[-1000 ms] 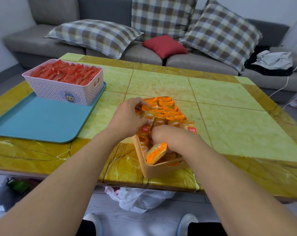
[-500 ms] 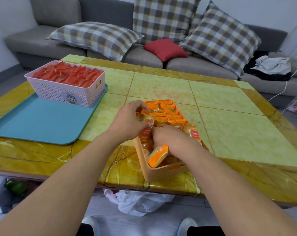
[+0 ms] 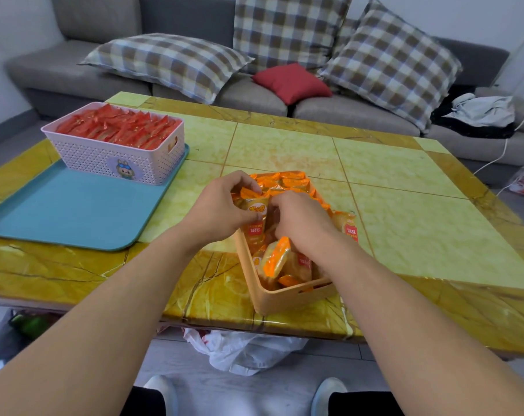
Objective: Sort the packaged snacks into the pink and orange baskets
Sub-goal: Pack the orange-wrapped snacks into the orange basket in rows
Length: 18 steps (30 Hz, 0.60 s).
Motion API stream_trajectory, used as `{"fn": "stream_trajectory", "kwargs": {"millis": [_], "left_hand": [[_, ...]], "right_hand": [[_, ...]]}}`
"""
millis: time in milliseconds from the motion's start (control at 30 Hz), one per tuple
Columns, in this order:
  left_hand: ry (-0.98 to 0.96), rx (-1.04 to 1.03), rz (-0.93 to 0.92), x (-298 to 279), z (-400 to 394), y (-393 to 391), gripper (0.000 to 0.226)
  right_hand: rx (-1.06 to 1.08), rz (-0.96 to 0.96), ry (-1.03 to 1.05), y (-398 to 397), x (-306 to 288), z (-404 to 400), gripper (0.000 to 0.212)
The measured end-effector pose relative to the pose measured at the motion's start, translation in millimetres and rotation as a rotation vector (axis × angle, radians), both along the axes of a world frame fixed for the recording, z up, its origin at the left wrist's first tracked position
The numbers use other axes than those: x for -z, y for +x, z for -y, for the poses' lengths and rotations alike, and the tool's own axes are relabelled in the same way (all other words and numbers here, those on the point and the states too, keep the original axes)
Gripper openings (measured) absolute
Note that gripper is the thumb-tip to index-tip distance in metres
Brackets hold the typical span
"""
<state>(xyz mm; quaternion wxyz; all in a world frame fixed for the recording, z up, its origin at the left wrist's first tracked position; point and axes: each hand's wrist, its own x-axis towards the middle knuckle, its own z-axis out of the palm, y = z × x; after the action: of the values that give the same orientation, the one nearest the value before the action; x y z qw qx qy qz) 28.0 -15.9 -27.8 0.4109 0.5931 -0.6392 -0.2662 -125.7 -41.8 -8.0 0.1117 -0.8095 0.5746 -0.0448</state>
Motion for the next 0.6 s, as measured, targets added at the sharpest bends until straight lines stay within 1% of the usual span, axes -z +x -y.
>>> {"fn": "stream_trajectory", "kwargs": {"millis": [100, 267, 433, 600], "left_hand": [[0.013, 0.014, 0.031, 1, 0, -1, 0.036], [0.017, 0.012, 0.064, 2, 2, -2, 0.04], [-0.001, 0.039, 0.11, 7, 3, -4, 0.054], [-0.047, 0.027, 0.2, 10, 4, -8, 0.063]], "right_hand": [[0.004, 0.066, -0.03, -6, -3, 2, 0.033], [-0.001, 0.225, -0.112, -13, -15, 1, 0.045], [0.028, 0.429, -0.265, -19, -29, 2, 0.038], [0.075, 0.534, -0.335, -31, -40, 8, 0.026]]}}
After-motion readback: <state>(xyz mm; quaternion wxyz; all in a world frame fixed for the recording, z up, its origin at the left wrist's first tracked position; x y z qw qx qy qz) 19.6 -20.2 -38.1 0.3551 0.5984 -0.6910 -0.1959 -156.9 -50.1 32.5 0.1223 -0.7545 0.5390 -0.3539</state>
